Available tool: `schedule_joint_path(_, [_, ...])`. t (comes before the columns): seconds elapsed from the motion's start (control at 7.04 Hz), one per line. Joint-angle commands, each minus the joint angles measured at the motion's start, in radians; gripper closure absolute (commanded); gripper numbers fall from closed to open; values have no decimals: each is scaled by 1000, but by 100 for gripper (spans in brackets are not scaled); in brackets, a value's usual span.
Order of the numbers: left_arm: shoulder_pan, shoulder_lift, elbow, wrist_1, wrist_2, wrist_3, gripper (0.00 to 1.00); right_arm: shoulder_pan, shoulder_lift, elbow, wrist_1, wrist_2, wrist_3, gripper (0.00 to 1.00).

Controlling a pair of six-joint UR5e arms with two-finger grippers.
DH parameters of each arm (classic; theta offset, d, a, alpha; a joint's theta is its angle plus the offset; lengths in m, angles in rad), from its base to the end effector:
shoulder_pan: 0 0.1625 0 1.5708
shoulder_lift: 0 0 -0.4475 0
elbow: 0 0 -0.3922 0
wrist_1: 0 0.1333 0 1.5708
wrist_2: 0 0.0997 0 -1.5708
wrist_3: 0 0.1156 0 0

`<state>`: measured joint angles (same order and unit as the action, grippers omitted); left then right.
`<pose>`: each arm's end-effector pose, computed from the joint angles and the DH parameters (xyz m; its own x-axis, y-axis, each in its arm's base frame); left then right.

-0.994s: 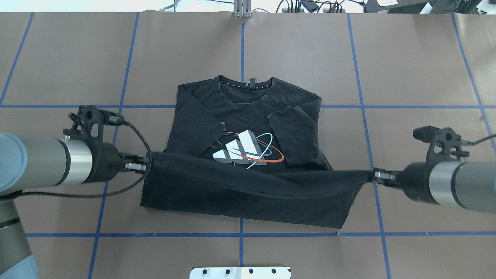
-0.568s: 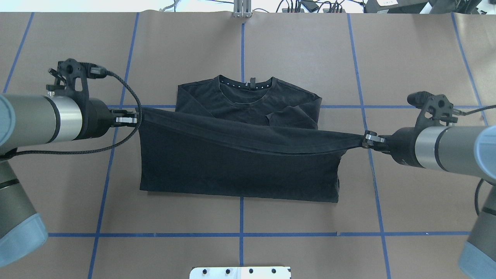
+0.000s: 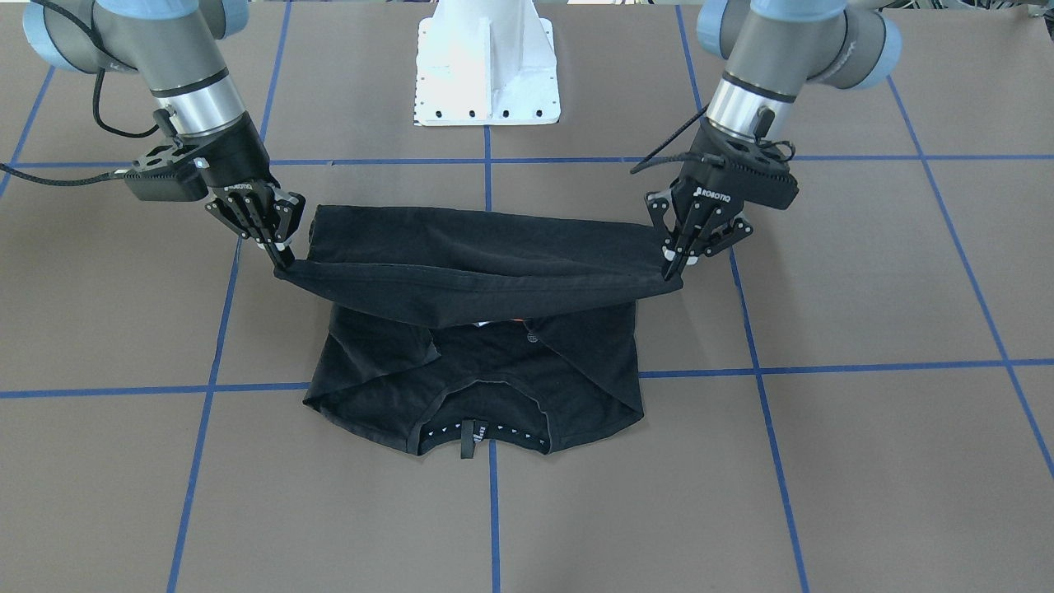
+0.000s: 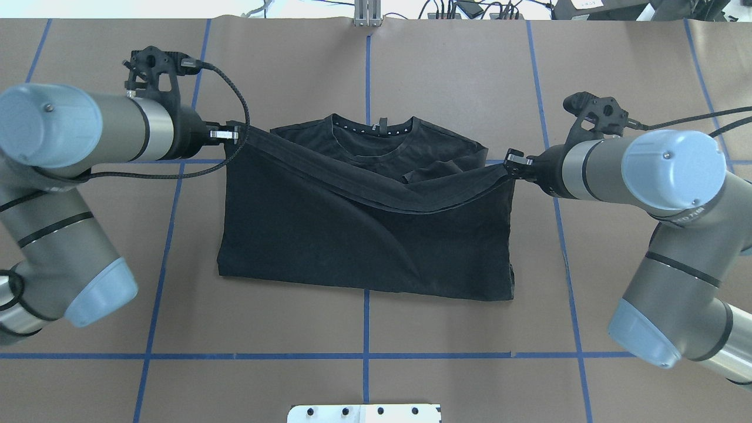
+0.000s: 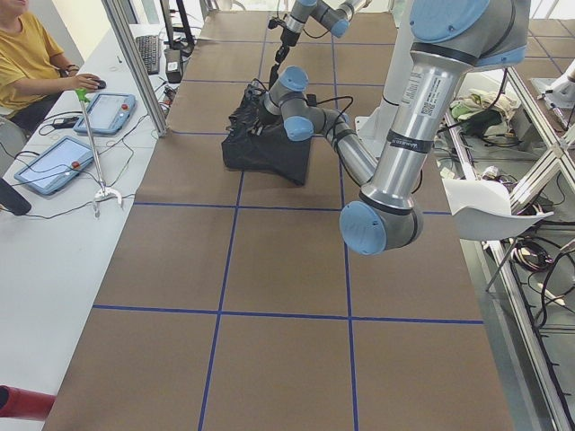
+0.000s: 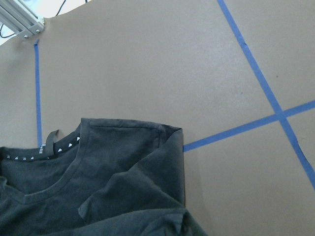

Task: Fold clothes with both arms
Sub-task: 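Lay the hem near the collar and open both grippers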

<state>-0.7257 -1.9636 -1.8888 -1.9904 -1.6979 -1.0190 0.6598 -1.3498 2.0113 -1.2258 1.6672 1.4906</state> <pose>0.3811 -0.4967 0.2787 0.5717 0.1879 -0.7987 0.3204 0.8450 0.4282 -0.3661 -0.4386 0.3355 0.4649 0.2598 0.8464 -0.5102 0.8599 0.0164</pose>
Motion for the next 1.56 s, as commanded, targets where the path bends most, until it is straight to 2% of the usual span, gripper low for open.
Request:
schedule_joint_path(0.0, [-18,-102,168,-7,6,46,100,27,21,-64,-3,-4,-45,100])
schedule_joint_path(0.28, [-18,-191,333,-11,33,101,100,43,134,-227,-3,-4,-52,100])
schedule_joint_path(0.71, [-18,-247,512,-42,73,160,100,52,140,-313,0,-4,-99,100])
schedule_joint_path(1.42, [-46,-256,527,-44,86,254,100,58,130,-330,0,-3,-133,100])
